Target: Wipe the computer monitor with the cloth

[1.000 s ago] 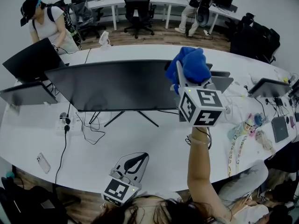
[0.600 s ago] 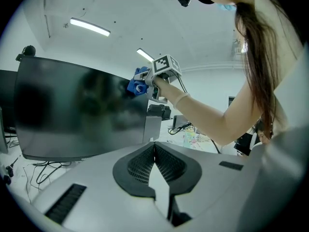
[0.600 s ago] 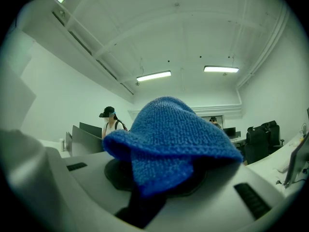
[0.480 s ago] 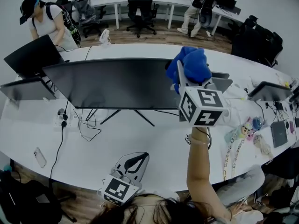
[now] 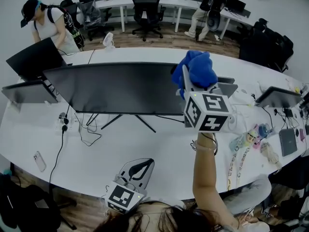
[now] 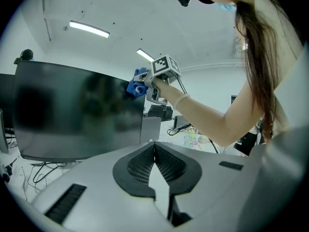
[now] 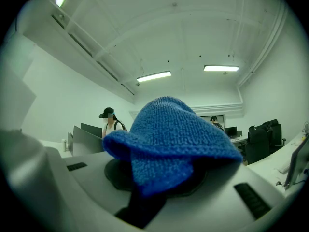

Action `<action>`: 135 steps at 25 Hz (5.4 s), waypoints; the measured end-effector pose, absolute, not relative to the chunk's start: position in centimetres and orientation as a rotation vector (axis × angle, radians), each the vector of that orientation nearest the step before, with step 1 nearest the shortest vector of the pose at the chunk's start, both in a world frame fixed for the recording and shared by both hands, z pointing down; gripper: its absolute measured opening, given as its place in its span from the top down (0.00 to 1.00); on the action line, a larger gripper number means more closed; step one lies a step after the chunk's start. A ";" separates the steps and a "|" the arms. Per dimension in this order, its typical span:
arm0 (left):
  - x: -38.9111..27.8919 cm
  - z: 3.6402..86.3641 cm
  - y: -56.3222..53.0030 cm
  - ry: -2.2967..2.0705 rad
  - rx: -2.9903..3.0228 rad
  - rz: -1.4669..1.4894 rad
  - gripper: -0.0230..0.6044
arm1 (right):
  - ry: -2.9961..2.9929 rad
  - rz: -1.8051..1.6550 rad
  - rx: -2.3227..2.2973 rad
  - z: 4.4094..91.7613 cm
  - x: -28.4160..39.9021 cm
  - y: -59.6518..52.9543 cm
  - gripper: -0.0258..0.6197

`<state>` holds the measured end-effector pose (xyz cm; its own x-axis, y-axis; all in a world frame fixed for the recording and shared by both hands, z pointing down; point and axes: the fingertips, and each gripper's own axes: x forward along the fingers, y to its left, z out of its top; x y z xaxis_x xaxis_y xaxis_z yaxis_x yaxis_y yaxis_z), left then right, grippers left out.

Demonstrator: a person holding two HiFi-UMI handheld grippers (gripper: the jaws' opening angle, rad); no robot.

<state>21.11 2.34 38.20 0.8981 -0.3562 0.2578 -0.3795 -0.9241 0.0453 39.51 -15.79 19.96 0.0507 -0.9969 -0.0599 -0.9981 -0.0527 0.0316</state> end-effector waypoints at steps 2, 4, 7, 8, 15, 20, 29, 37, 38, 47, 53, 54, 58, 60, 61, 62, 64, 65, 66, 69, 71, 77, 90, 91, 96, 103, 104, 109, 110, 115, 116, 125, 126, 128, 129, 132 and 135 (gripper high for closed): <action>21.6 38.2 2.4 -0.584 2.962 0.364 0.95 | 2.150 0.099 -2.265 20.1 40.0 -15.6 0.81; 22.3 37.9 2.7 -0.583 2.942 0.354 0.95 | 2.151 0.098 -2.265 20.0 40.6 -15.4 0.81; 23.0 38.3 3.0 -0.567 2.986 0.386 0.95 | 2.151 0.098 -2.267 20.0 41.4 -15.0 0.81; 23.3 38.3 3.2 -0.566 2.977 0.387 0.95 | 2.151 0.098 -2.267 20.0 41.6 -14.9 0.81; 24.5 37.8 3.8 -0.585 2.913 0.344 0.95 | 2.153 0.098 -2.260 20.1 42.7 -14.4 0.81; 24.7 38.2 3.8 -0.579 2.994 0.387 0.95 | 2.145 0.094 -2.257 20.2 43.2 -14.2 0.81; 25.4 37.9 4.2 -0.574 2.940 0.364 0.95 | 2.123 0.074 -2.236 20.2 44.2 -13.7 0.81; 26.2 38.1 4.4 -0.563 2.945 0.390 0.95 | 2.106 0.060 -2.212 20.2 45.4 -13.3 0.81; 26.3 38.1 4.5 -0.562 2.936 0.388 0.95 | 2.102 0.057 -2.212 20.3 45.6 -13.2 0.81; 27.8 38.2 5.0 -0.530 2.941 0.410 0.95 | 2.108 0.015 -2.163 20.5 46.6 -12.9 0.81; 28.2 38.6 5.1 -0.528 2.975 0.445 0.95 | 2.093 -0.013 -2.117 20.8 47.2 -12.7 0.81; 28.2 38.7 5.1 -0.527 2.979 0.451 0.95 | 2.091 -0.018 -2.108 20.8 47.3 -12.7 0.81; 28.5 38.6 5.2 -0.533 2.934 0.441 0.95 | 2.082 -0.026 -2.093 20.9 47.5 -12.5 0.81; 28.5 38.6 5.2 -0.533 2.934 0.446 0.95 | 2.071 -0.030 -2.094 21.1 47.7 -12.5 0.81; 28.5 38.7 5.2 -0.531 2.935 0.450 0.95 | 2.067 -0.034 -2.094 21.2 47.8 -12.4 0.81; 28.6 38.8 5.2 -0.527 2.935 0.454 0.95 | 2.063 -0.038 -2.092 21.3 47.9 -12.4 0.81; 28.7 38.9 5.4 -0.515 2.935 0.462 0.95 | 2.061 -0.047 -2.087 21.7 48.0 -12.5 0.81; 28.8 38.9 5.5 -0.507 2.938 0.466 0.95 | 2.062 -0.053 -2.085 21.9 48.1 -12.5 0.81; 28.9 39.0 5.5 -0.498 2.946 0.470 0.95 | 2.065 -0.058 -2.083 22.0 48.1 -12.5 0.81; 29.0 39.4 5.7 -0.476 3.003 0.508 0.95 | 2.073 -0.071 -2.078 22.6 48.3 -12.5 0.81; 29.0 39.5 5.6 -0.478 3.012 0.533 0.95 | 2.078 -0.075 -2.077 22.9 48.3 -12.5 0.81; 29.3 39.5 5.9 -0.484 2.955 0.502 0.95 | 2.086 -0.087 -2.057 23.5 48.3 -12.5 0.81; 30.0 40.0 6.4 -0.465 2.921 0.506 0.95 | 2.122 -0.107 -2.032 25.3 47.9 -12.4 0.81; 30.0 40.0 6.4 -0.466 2.921 0.508 0.95 | 2.124 -0.109 -2.029 25.4 47.9 -12.5 0.81; 29.9 40.8 6.5 -0.451 2.943 0.540 0.95 | 2.138 -0.114 -2.016 26.0 47.9 -12.5 0.81; 30.1 41.8 6.7 -0.429 2.973 0.608 0.95 | 2.154 -0.125 -1.968 26.9 48.0 -12.6 0.81; 30.1 41.9 6.7 -0.428 2.975 0.612 0.95 | 2.158 -0.123 -1.959 26.9 48.0 -12.6 0.81; 30.3 42.0 6.9 -0.418 2.968 0.632 0.95 | 2.177 -0.134 -1.935 27.7 47.9 -12.7 0.81; 30.4 42.0 6.9 -0.417 2.968 0.633 0.95 | 2.179 -0.137 -1.934 27.9 47.9 -12.8 0.81; 31.0 41.5 7.1 -0.446 2.891 0.552 0.95 | 2.186 -0.147 -1.925 28.5 47.9 -12.9 0.81; 31.0 41.5 7.2 -0.449 2.884 0.550 0.95 | 2.187 -0.150 -1.922 28.6 47.9 -12.9 0.81; 31.0 42.1 7.2 -0.455 2.909 0.590 0.95 | 2.188 -0.184 -1.916 30.2 47.9 -13.0 0.81; 31.0 42.1 7.2 -0.458 2.906 0.591 0.95 | 2.189 -0.192 -1.916 30.5 47.8 -13.0 0.81; 31.1 42.1 7.3 -0.459 2.903 0.593 0.95 | 2.188 -0.206 -1.915 31.0 47.9 -13.1 0.81; 31.1 42.1 7.4 -0.457 2.907 0.597 0.95 | 2.189 -0.210 -1.915 31.1 47.9 -13.1 0.81; 31.2 42.2 7.4 -0.461 2.917 0.597 0.95 | 2.189 -0.221 -1.906 31.4 47.9 -13.1 0.81; 31.2 42.1 7.3 -0.495 2.871 0.572 0.95 | 2.186 -0.228 -1.900 31.5 47.9 -13.1 0.81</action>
